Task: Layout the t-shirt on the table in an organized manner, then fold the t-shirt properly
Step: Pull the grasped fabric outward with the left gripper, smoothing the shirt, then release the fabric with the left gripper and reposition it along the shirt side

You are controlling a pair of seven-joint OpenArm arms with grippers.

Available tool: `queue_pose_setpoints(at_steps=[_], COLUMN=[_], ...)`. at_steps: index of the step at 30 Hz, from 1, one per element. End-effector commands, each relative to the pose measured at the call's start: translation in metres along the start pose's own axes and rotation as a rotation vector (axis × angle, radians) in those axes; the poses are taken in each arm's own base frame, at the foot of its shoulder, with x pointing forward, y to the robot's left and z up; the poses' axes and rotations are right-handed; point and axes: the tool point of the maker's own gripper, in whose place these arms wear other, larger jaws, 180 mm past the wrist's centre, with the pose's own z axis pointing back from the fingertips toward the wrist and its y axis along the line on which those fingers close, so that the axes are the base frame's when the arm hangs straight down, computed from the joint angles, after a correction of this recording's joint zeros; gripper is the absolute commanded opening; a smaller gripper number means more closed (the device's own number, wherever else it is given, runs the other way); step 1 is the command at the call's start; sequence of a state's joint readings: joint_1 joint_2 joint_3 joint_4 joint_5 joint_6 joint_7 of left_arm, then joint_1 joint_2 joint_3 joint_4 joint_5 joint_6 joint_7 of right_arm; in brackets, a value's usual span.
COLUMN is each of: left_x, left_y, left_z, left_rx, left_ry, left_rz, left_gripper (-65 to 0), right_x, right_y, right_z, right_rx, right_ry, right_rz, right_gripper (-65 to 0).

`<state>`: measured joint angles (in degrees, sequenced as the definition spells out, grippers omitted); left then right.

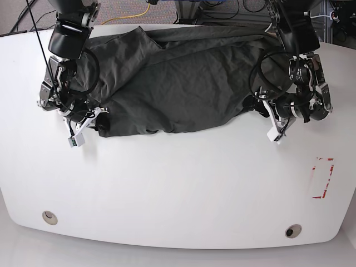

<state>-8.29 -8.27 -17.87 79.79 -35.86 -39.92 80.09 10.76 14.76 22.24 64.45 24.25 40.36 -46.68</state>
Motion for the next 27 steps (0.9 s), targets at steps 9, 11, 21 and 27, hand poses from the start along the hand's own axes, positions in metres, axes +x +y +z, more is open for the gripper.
queue_pose_setpoints(at_steps=[9, 11, 21, 27], left_x=[0.013, 0.011, 0.008, 0.012], left_y=[0.004, 0.005, -0.012, -0.013], left_z=[0.009, 0.008, -0.004, -0.004], left_rx=[0.016, 0.016, -0.015, -0.008], left_ry=[-0.037, -0.031, 0.024, 0.04], left_rz=[-0.022, -0.02, -0.087, -0.132], left_gripper=[-31.2, -38.6, -59.4, -59.4], right_x=[-0.01, -0.01, -0.01, -0.009], right_y=[-0.007, -0.007, -0.007, -0.007], right_z=[0.002, 0.002, 0.002, 0.002], right_rx=[-0.03, -0.03, -0.03, -0.031], right_ry=[0.066, 0.066, 0.066, 0.065], right_rz=[0.02, 0.02, 0.02, 0.021], right_gripper=[-56.4, -56.4, -56.4, -56.4])
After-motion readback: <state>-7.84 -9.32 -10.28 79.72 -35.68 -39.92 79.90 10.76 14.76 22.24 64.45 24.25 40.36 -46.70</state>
